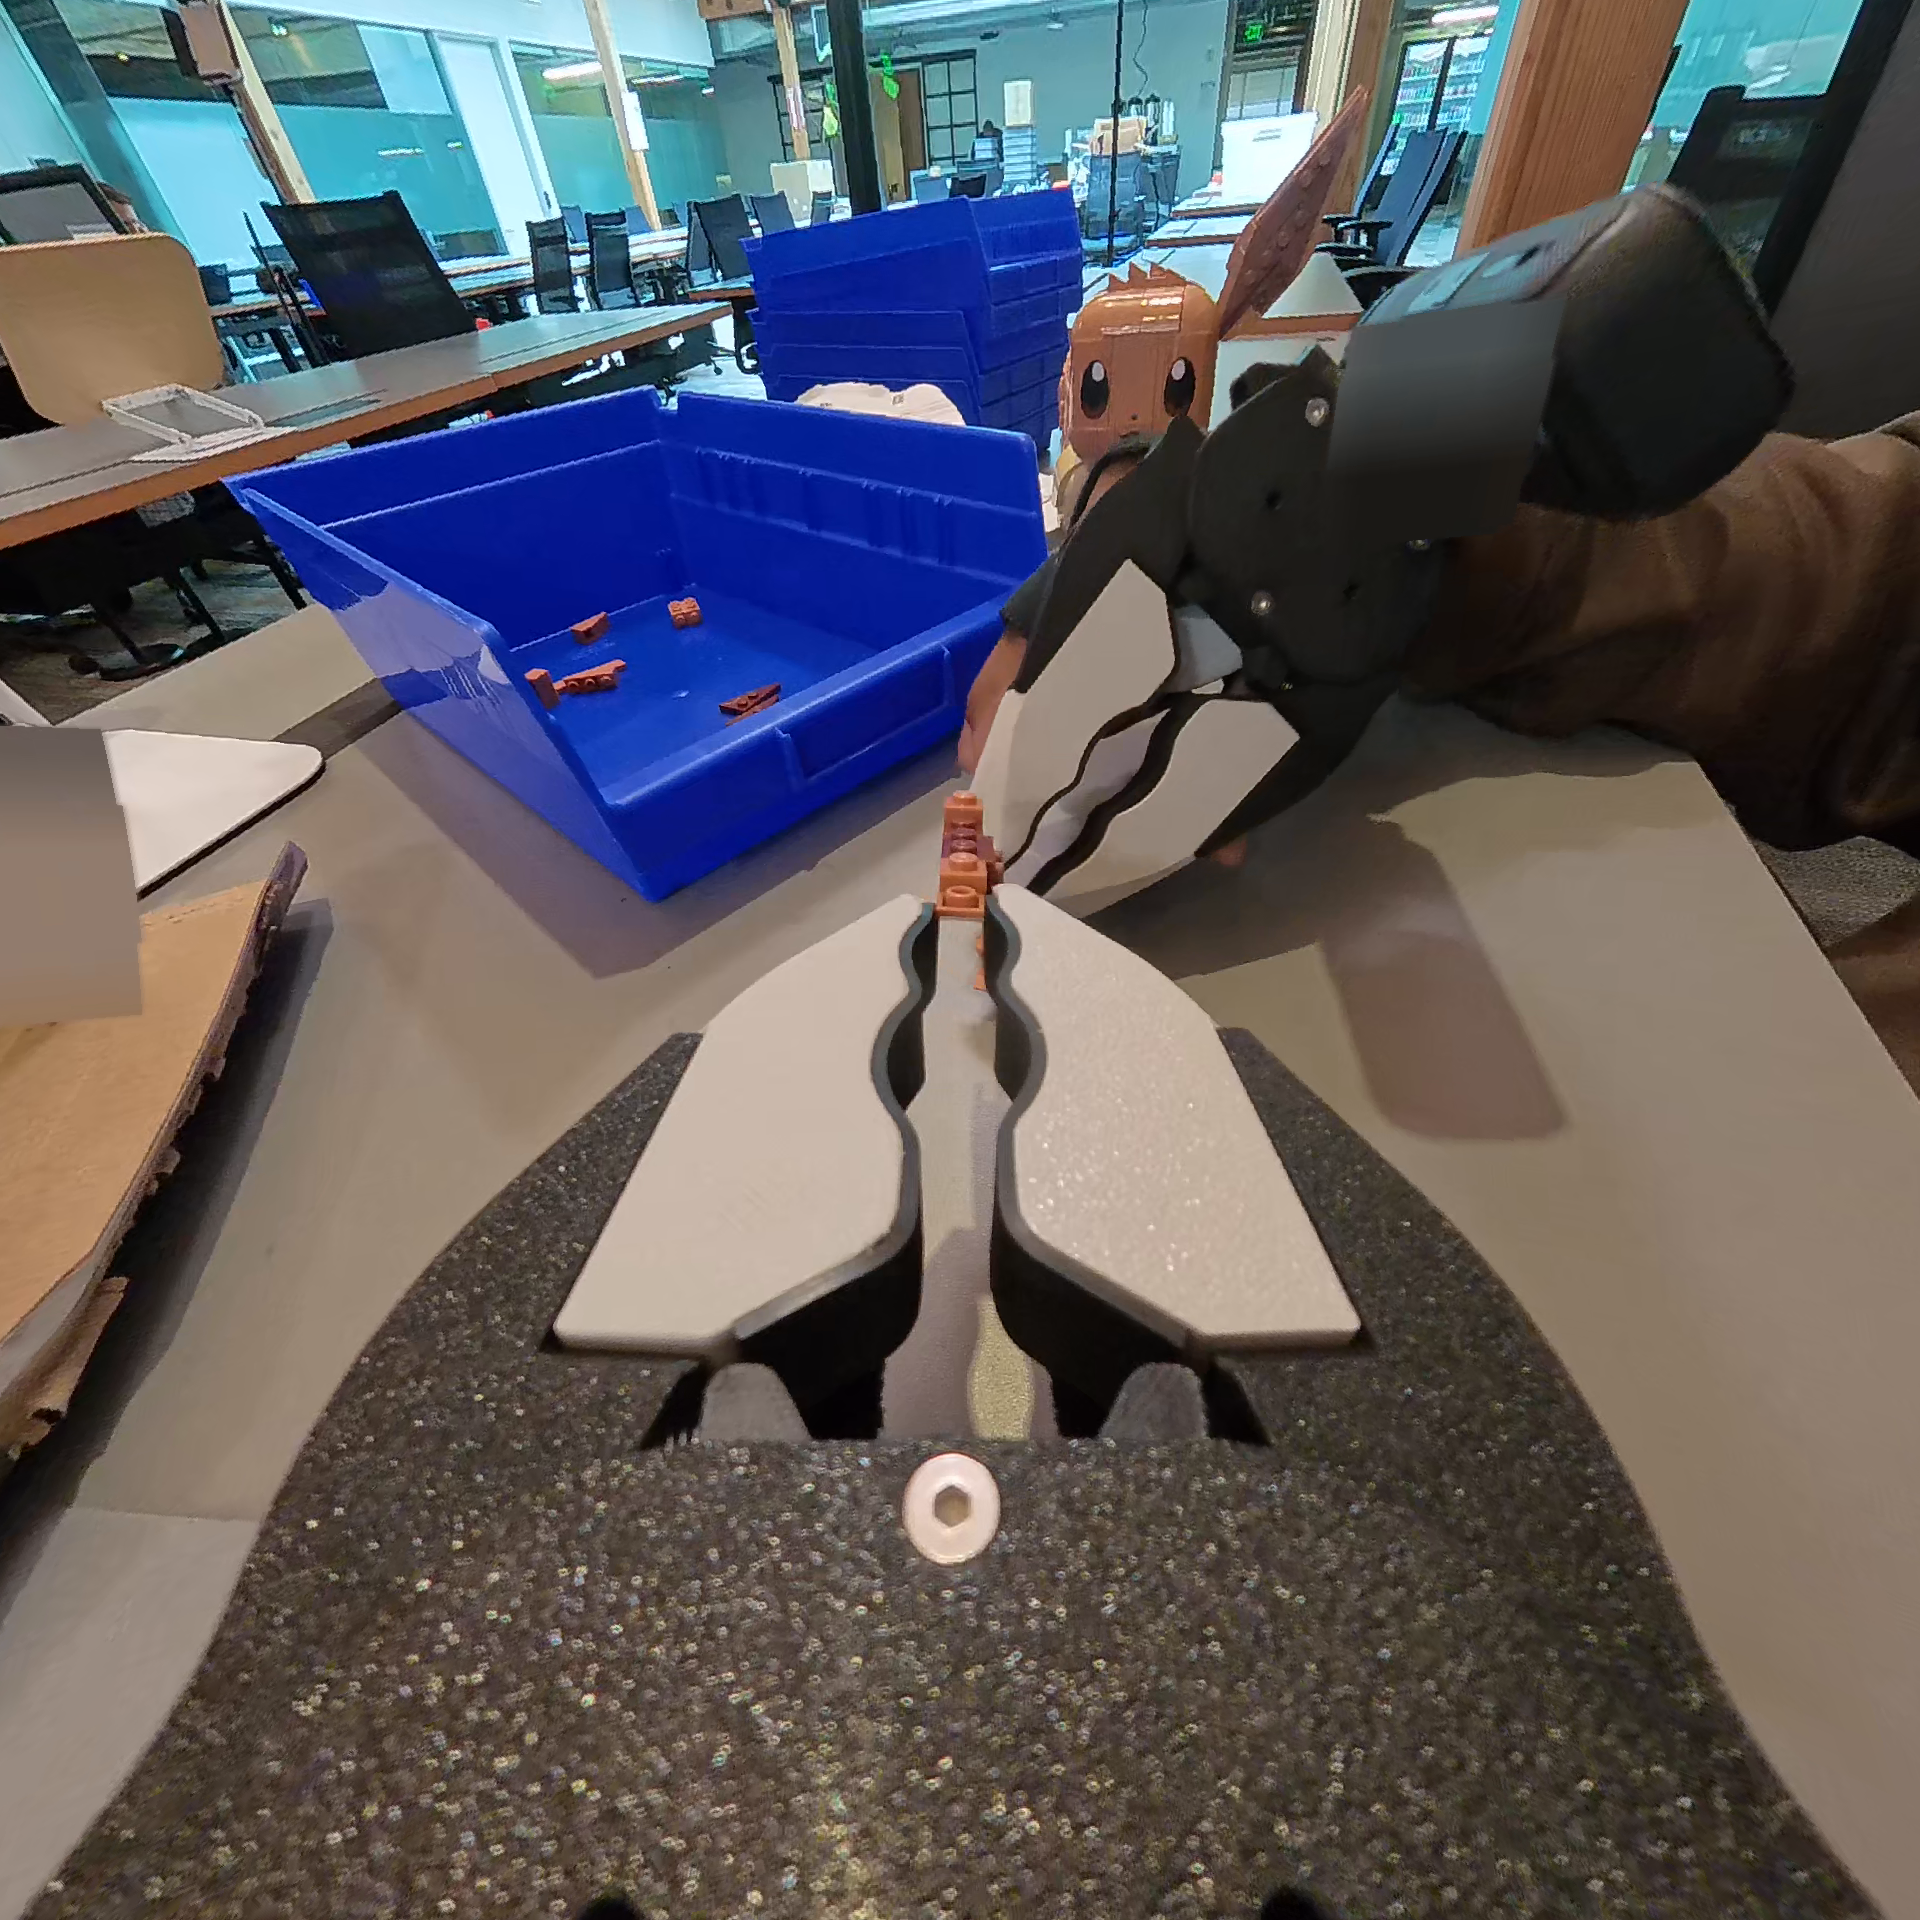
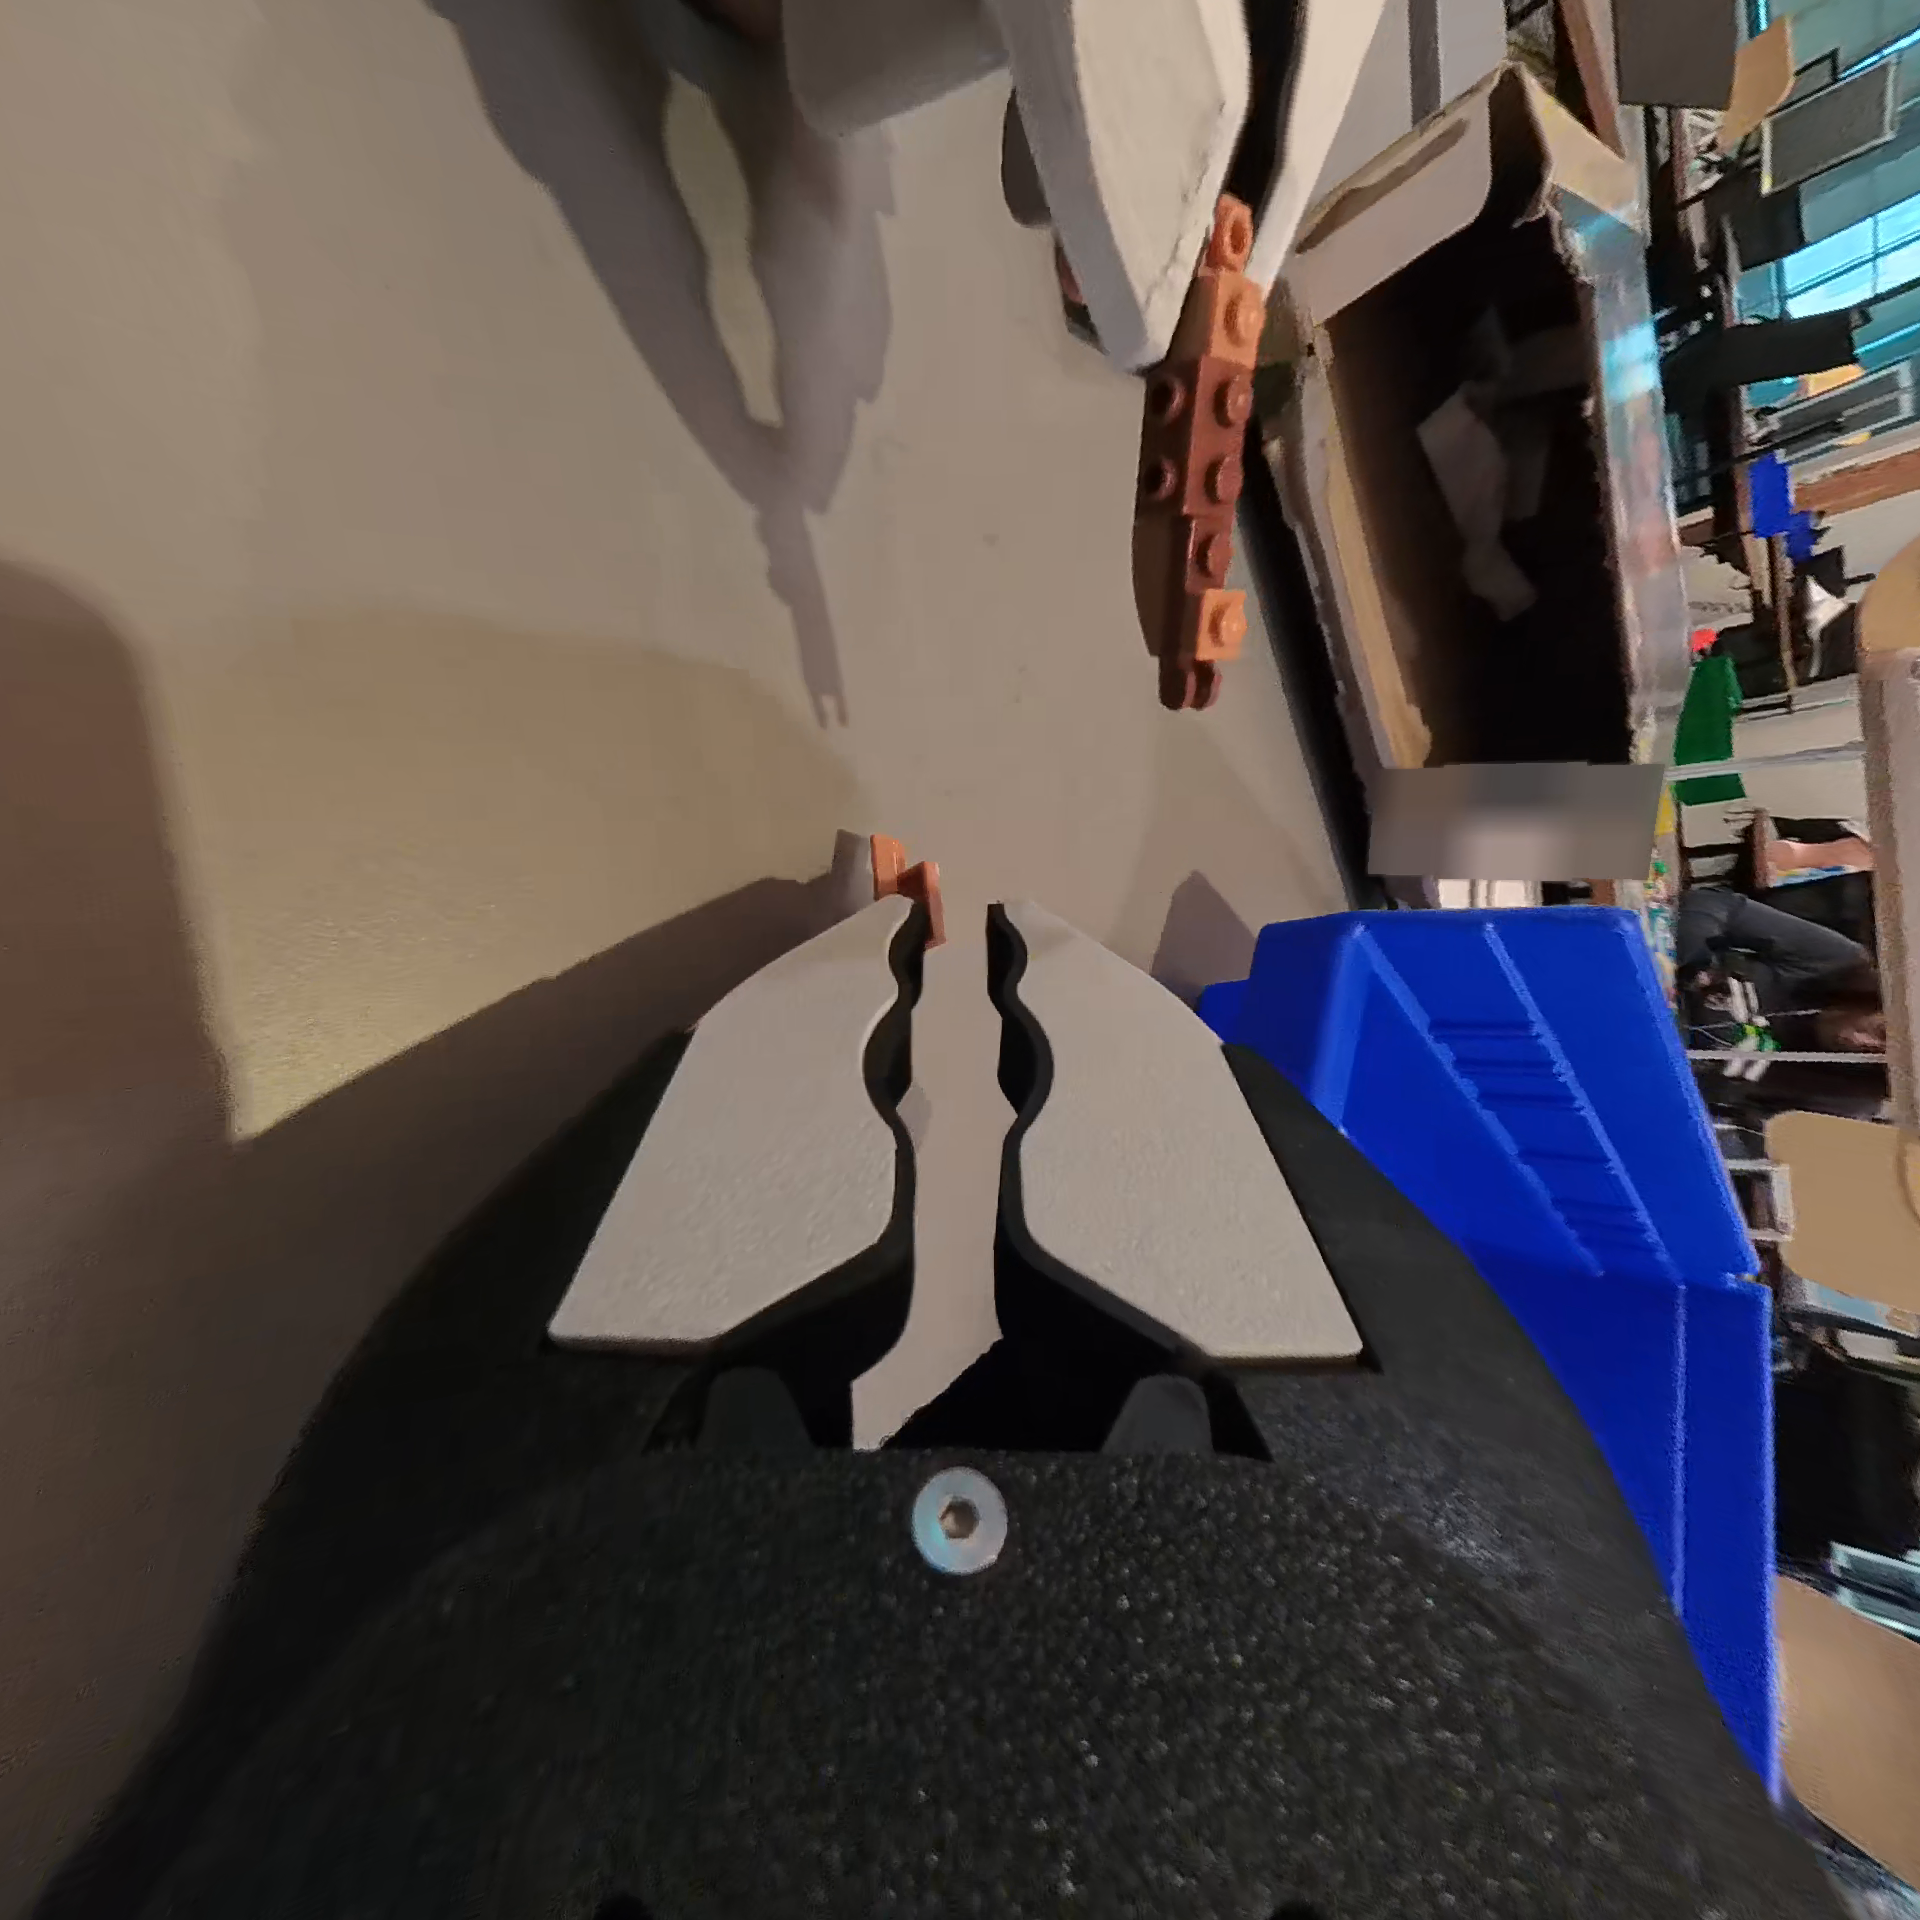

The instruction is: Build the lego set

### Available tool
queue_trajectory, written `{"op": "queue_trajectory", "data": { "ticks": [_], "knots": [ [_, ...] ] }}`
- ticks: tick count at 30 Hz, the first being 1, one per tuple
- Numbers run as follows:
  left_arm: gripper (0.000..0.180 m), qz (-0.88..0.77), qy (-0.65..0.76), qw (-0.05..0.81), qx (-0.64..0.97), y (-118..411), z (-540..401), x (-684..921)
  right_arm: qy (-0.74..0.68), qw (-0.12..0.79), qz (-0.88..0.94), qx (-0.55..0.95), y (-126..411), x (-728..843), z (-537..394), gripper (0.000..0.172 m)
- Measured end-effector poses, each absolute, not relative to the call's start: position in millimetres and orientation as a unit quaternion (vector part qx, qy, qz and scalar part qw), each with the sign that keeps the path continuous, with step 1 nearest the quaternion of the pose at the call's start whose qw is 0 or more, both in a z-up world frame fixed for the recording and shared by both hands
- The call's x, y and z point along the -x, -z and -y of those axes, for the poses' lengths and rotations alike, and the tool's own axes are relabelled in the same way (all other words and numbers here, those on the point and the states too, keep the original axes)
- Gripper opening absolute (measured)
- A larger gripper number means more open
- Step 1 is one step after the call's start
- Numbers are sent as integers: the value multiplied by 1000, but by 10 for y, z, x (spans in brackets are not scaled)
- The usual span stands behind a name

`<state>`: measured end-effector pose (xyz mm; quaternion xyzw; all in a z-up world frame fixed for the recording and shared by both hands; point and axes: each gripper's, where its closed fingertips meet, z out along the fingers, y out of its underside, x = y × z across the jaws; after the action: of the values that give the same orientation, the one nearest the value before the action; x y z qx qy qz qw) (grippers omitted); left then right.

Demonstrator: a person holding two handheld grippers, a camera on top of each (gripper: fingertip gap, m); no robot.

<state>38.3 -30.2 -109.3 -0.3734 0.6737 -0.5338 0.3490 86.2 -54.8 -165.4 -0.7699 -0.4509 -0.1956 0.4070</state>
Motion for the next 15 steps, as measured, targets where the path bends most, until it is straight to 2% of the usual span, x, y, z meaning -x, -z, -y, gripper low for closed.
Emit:
{"op": "queue_trajectory", "data": {
  "ticks": [9, 15],
  "knots": [
    [8, -674, 534, 349, 374, 1096, 301, -387, 91, 427, 427, 792, 1590, -855, 723, 19],
    [8, -675, 533, 348, 374, 1102, 303, -387, 33, 393, 398, 828, 1726, -919, 817, 21]
  ]
}}
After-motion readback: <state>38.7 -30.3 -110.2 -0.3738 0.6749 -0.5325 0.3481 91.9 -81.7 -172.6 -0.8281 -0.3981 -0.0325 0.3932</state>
